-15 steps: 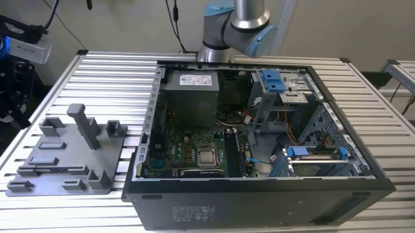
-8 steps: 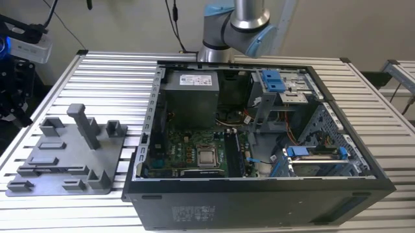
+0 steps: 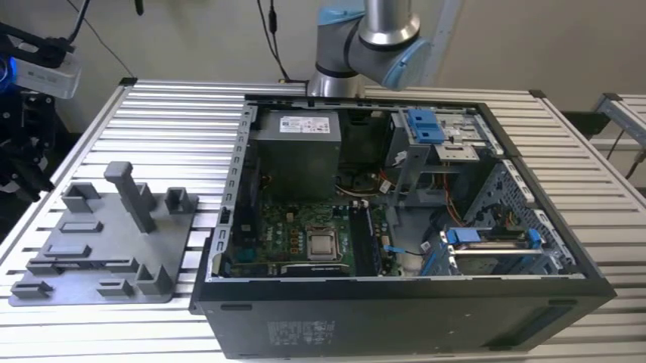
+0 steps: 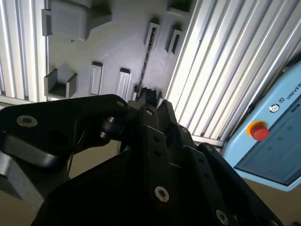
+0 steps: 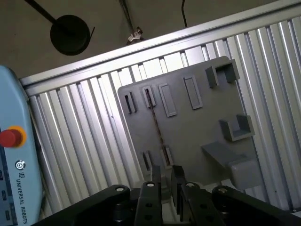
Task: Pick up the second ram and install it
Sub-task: 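Pick up the second ram and move it above second insertion slot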
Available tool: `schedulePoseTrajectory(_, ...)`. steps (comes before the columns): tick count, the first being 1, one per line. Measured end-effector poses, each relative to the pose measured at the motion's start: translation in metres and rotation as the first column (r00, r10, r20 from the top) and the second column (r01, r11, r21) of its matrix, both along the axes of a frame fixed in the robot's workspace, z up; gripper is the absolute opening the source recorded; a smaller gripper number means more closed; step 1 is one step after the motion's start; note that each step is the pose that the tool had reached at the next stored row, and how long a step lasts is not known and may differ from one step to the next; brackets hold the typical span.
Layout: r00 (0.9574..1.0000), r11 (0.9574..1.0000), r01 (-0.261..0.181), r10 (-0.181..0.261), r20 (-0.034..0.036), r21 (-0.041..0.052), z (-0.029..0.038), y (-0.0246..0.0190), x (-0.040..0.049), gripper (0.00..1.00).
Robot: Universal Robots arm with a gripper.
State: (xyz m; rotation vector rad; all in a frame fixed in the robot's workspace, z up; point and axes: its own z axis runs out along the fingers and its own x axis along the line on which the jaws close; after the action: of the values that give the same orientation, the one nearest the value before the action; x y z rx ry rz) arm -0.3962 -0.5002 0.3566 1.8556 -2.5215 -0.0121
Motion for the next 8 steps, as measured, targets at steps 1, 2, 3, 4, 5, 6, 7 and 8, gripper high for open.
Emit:
schedulePoseTrajectory(1,1.0,1.0,0.0,0.0,0.0,0.0001,0.0,0.0,0.0,0.24)
schedulePoseTrajectory(2,1.0,1.0,0.0,0.0,0.0,0.0001,0.0,0.0,0.0,0.36)
schedulePoseTrajectory(3,1.0,1.0,0.0,0.0,0.0,0.0002,0.0,0.0,0.0,0.36)
schedulePoseTrajectory(4,1.0,1.0,0.0,0.0,0.0,0.0002,0.0,0.0,0.0,0.36)
schedulePoseTrajectory(5,1.0,1.0,0.0,0.0,0.0,0.0002,0.0,0.0,0.0,0.42)
schedulePoseTrajectory(6,1.0,1.0,0.0,0.0,0.0,0.0003,0.0,0.0,0.0,0.42)
schedulePoseTrajectory(7,1.0,1.0,0.0,0.0,0.0,0.0003,0.0,0.0,0.0,0.42)
schedulePoseTrajectory(8,1.0,1.0,0.0,0.0,0.0,0.0003,0.0,0.0,0.0,0.42)
